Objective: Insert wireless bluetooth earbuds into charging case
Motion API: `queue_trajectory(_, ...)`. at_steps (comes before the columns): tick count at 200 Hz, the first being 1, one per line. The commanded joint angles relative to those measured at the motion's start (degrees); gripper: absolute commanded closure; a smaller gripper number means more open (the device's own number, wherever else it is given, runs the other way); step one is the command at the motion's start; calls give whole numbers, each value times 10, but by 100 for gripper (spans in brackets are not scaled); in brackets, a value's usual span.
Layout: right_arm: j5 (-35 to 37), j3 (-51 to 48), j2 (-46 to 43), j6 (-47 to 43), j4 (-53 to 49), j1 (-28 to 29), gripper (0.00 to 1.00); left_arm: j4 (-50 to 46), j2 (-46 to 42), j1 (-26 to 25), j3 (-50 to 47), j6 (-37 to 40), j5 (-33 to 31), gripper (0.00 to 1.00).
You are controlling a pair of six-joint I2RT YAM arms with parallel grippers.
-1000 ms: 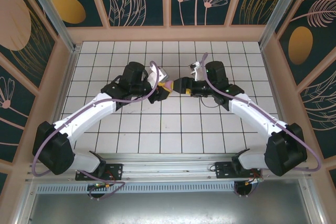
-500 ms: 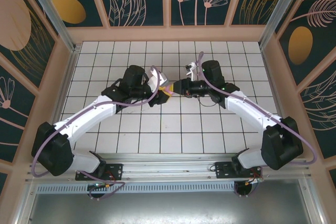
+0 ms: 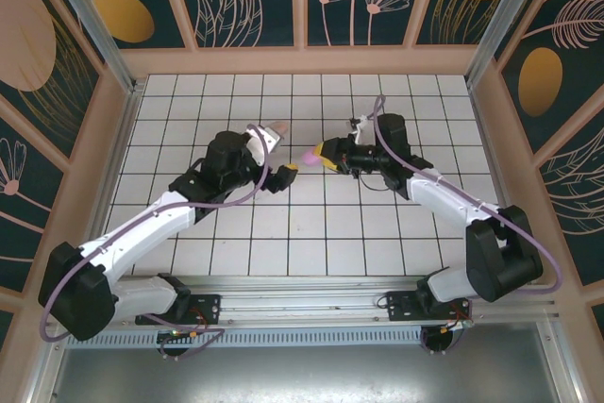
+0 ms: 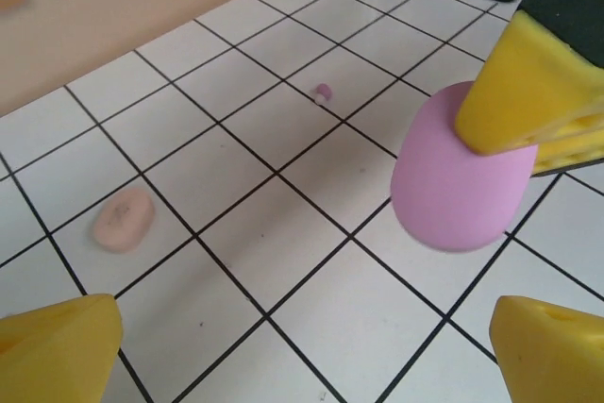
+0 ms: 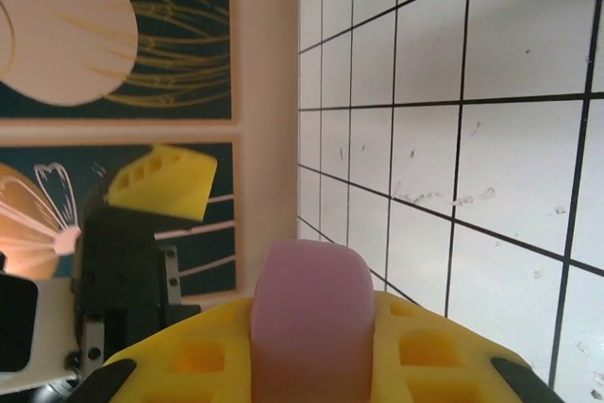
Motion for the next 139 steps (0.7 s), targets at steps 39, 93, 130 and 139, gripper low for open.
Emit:
queue_trajectory(39, -5, -33, -34, 177, 207, 2, 80, 334, -43, 28, -124, -170, 212, 3)
queue_trajectory(93, 0, -27, -53, 209, 230, 10, 78, 441, 14, 35, -106, -188, 303, 15)
queue_trajectory(130, 14, -31, -75, 223, 242, 23, 78, 469, 49, 37, -78, -202, 315, 24)
queue_trajectory(139, 16, -31, -78, 227, 247, 24, 78, 475, 54, 37, -74, -202, 319, 27)
